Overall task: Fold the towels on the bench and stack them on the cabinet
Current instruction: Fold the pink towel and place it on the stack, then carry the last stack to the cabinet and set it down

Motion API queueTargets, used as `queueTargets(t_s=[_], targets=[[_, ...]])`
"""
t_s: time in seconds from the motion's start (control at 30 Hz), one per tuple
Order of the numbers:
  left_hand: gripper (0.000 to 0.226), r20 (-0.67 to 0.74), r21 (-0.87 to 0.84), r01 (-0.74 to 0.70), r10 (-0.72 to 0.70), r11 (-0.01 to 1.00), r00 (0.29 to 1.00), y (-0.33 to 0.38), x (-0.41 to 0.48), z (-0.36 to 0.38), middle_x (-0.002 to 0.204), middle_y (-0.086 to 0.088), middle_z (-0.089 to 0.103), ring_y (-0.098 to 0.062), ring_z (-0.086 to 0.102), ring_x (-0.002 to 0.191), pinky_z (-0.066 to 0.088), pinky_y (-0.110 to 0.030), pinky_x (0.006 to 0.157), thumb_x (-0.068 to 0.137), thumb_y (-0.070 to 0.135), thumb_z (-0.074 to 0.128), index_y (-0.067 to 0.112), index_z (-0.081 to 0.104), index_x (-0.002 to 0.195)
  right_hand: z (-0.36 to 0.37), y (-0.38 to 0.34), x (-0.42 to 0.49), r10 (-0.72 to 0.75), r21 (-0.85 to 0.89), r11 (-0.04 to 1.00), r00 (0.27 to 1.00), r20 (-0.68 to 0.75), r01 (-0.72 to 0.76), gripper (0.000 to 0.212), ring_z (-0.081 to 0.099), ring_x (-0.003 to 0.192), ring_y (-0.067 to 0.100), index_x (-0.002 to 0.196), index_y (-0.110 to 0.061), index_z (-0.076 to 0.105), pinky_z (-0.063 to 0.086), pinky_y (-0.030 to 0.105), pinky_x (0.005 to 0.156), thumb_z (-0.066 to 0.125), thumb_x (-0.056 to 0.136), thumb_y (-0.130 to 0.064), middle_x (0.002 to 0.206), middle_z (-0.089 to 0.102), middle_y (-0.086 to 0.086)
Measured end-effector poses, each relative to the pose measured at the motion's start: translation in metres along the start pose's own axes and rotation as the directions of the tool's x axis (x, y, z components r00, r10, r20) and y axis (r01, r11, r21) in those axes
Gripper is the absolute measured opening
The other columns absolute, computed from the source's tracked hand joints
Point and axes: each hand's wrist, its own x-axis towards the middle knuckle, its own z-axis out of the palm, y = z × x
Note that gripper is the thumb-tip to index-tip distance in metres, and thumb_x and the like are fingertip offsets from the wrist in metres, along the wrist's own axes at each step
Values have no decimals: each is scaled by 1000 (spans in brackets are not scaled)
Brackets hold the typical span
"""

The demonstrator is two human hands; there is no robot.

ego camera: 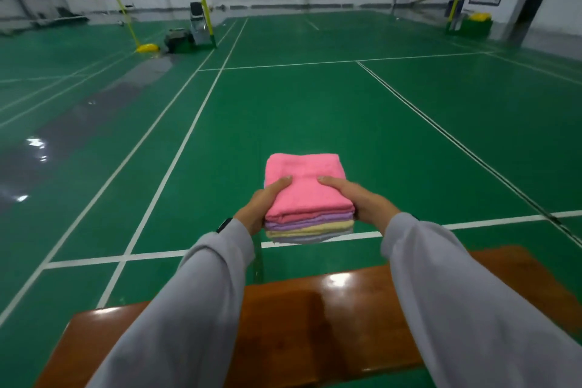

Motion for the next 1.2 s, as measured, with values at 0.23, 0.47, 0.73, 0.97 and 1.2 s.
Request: queueTargets(t_s=[0.23, 0.47, 0.73, 0.97, 1.2], targets=[[77, -61, -5, -33, 33, 999, 998, 180, -78, -13, 116, -21, 74, -40, 71, 109, 56, -51, 99, 78, 57, 81, 4, 60, 131, 28, -187, -53, -32, -98, 994, 997, 75, 39, 65, 71, 99, 32, 126, -10, 63, 52, 55, 103, 76, 82, -57, 112, 76, 17], [83, -133, -57, -89, 81, 994, 988, 371, -182, -32, 124, -24, 70, -40, 68, 114, 58, -46, 94, 80, 57, 79, 4, 53, 139, 66, -396, -111, -78, -129, 984, 951, 299, 122, 53, 74, 85, 30, 125, -6, 60, 61, 38, 82, 69, 93, -48, 108, 76, 19], [72, -321, -117, -159, 114, 980, 940, 479, -304, -99, 127, -26, 67, -37, 66, 109, 55, -46, 101, 92, 50, 69, 2, 51, 143, 177, -527, -151, -85, -198, 953, 827, 556, 230, 64, 72, 91, 32, 131, -5, 54, 57, 43, 95, 70, 90, -51, 109, 75, 19], [79, -512, -92, -199, 125, 976, 850, 481, -398, -183, 127, -26, 67, -33, 70, 94, 56, -44, 100, 91, 56, 67, 0, 51, 143, 309, -550, -164, -42, -211, 932, 667, 744, 294, 68, 73, 88, 30, 137, -2, 55, 61, 37, 82, 65, 93, -53, 116, 73, 21], [71, -658, -134, -275, 122, 952, 743, 458, -504, -273, 123, -24, 70, -32, 72, 92, 62, -37, 82, 94, 54, 65, 1, 52, 140, 466, -548, -189, 22, -240, 897, 504, 863, 372, 81, 69, 104, 35, 141, -1, 52, 55, 48, 101, 72, 87, -57, 125, 69, 23]])
